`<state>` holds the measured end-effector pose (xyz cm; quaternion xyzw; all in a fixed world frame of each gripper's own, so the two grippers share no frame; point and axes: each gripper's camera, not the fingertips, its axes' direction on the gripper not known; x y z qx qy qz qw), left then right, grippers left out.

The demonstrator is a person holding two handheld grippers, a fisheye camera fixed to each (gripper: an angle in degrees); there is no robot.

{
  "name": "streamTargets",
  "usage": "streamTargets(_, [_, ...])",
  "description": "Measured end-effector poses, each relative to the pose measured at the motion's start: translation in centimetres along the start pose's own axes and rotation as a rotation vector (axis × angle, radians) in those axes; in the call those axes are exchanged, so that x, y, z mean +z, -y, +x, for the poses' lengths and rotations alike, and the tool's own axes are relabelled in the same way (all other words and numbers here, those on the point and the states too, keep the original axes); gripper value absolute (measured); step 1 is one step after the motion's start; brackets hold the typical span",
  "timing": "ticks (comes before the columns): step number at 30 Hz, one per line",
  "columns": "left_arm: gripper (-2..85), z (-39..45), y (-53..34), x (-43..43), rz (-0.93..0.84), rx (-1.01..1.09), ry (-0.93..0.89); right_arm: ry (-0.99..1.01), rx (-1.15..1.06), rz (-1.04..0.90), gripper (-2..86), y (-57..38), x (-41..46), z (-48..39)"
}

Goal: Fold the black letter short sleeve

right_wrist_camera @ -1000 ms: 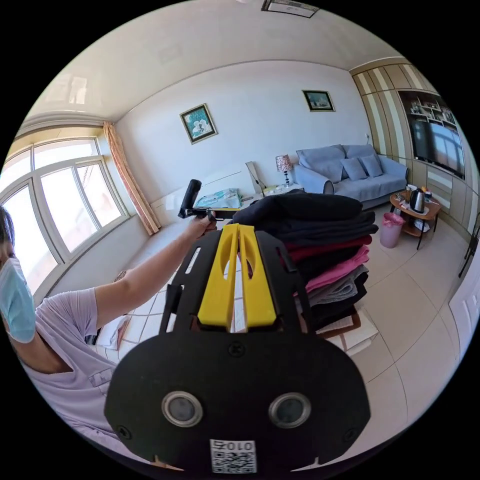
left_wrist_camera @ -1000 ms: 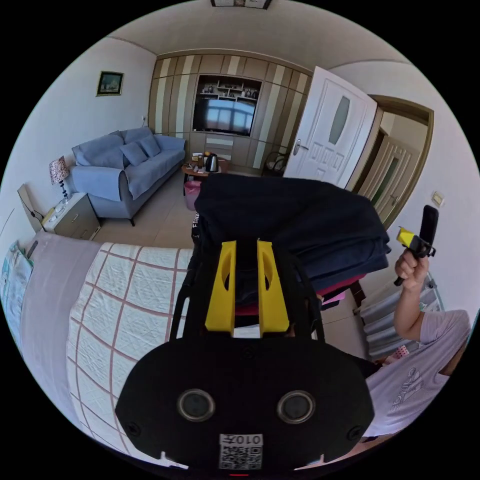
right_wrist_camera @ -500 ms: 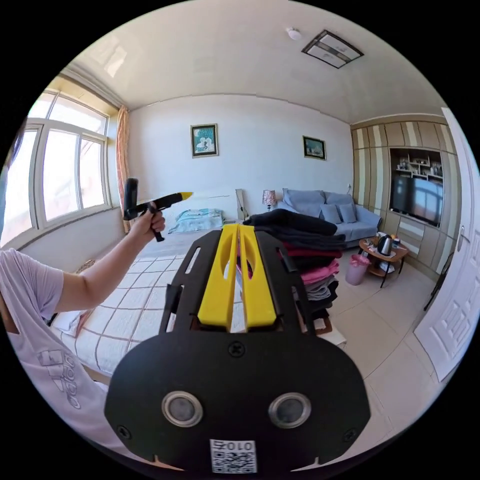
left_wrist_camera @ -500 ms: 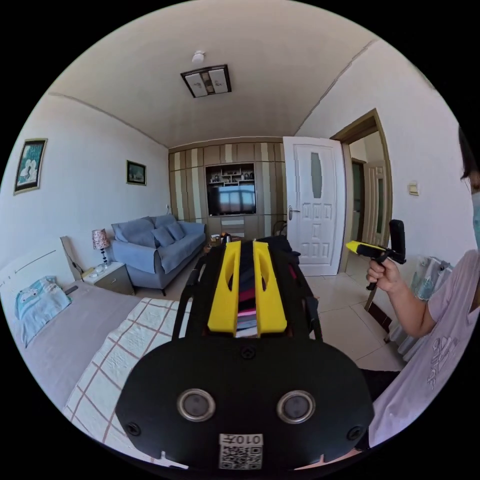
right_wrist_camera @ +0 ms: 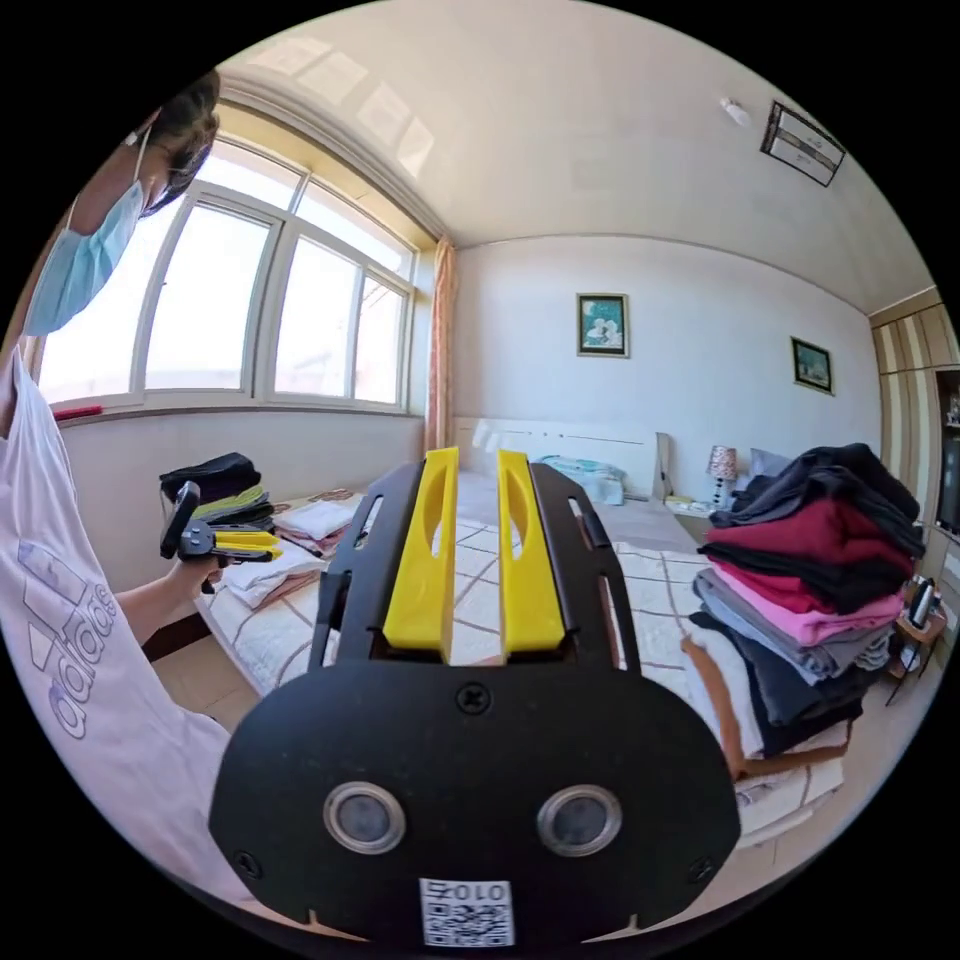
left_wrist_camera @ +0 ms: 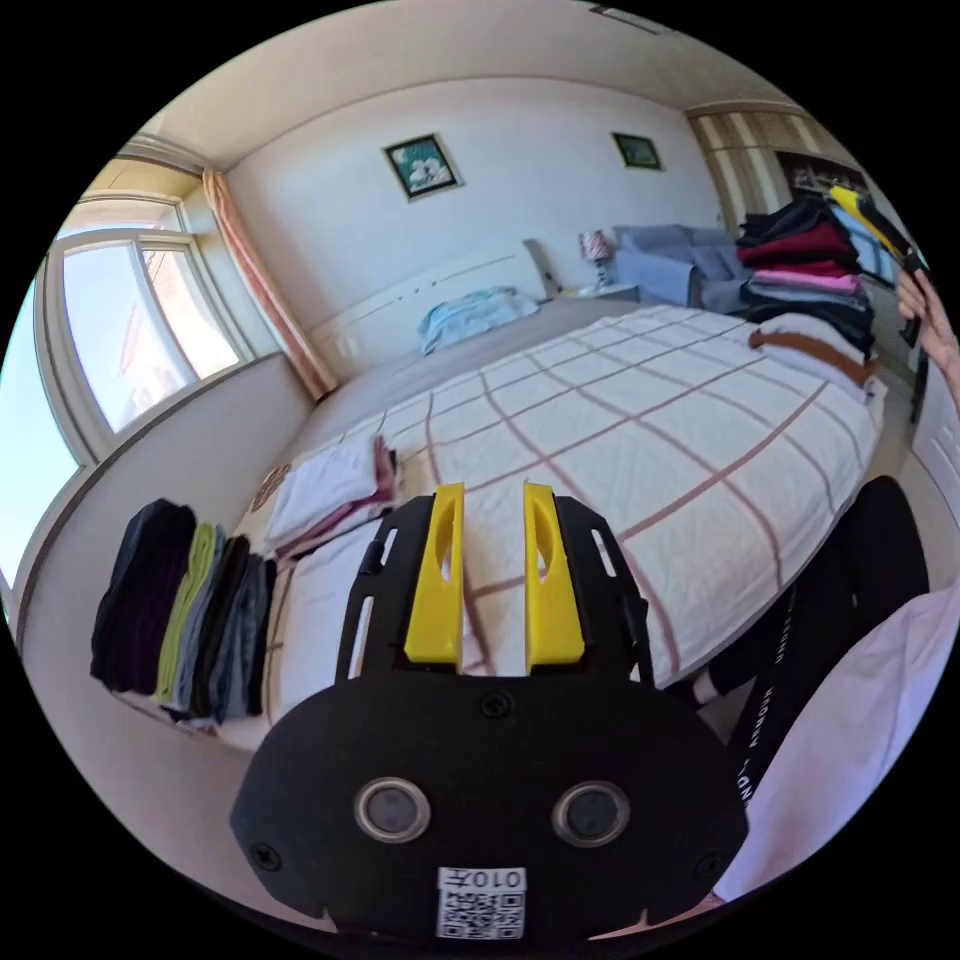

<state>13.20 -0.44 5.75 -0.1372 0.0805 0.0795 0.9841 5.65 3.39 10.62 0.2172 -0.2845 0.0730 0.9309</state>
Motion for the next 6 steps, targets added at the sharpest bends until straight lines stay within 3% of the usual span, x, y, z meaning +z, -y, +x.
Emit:
streamTargets(2, [10.7,-3.5,-3.4,1.4,-0.146,-0.064,0.053,0.074,0.009,-0.049,6.4,0.2,1.7,-1.8])
streamTargets(6, [12.9,-7.3,-5.9,3.1,-0.206,-0.185,0.0,0.088,-0.046,-0.086,5.9,-0.2,3.4,-5.7])
